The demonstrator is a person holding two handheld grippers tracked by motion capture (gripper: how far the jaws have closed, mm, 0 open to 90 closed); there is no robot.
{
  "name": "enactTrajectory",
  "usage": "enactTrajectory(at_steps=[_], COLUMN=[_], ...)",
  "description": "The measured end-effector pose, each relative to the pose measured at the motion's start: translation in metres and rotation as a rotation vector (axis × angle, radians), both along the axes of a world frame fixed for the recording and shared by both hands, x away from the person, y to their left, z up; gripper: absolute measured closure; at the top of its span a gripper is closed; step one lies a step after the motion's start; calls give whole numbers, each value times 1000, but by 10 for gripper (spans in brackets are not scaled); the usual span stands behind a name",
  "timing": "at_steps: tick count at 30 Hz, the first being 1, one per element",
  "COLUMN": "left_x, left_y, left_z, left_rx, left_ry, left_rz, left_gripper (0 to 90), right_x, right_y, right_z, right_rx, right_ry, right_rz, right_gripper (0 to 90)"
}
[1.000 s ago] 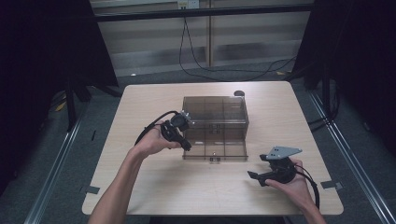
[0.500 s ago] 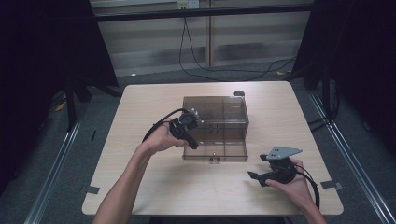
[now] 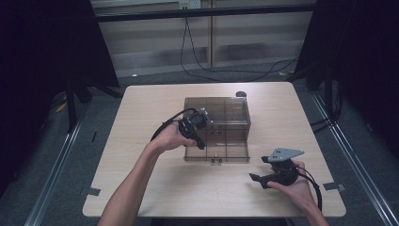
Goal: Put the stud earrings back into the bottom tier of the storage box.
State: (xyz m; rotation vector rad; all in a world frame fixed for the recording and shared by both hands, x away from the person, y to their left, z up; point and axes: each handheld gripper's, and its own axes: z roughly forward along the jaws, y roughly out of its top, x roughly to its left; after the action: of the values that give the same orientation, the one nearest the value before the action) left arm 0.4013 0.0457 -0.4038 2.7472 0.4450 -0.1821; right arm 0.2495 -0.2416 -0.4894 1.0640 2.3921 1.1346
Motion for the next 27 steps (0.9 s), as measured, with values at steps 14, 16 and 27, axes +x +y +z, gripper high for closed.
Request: enactTrajectory(at_steps=[14,16,27], left_x=[7,7,10], left_y=[-22,-24,-39], left_z=[-15,-17,-28], left_rx=[51,57,92], left_ry=[11,21,26], left_rz=[-7,-11,-34], left_gripper=[853,853,853], right_x=[0,0,0], right_y=[0,0,0], right_z=[0,0,0], right_rx=[-4,0,-1], right_ry=[0,0,2], right_rz=[3,4,6], right_gripper=[175,174,175])
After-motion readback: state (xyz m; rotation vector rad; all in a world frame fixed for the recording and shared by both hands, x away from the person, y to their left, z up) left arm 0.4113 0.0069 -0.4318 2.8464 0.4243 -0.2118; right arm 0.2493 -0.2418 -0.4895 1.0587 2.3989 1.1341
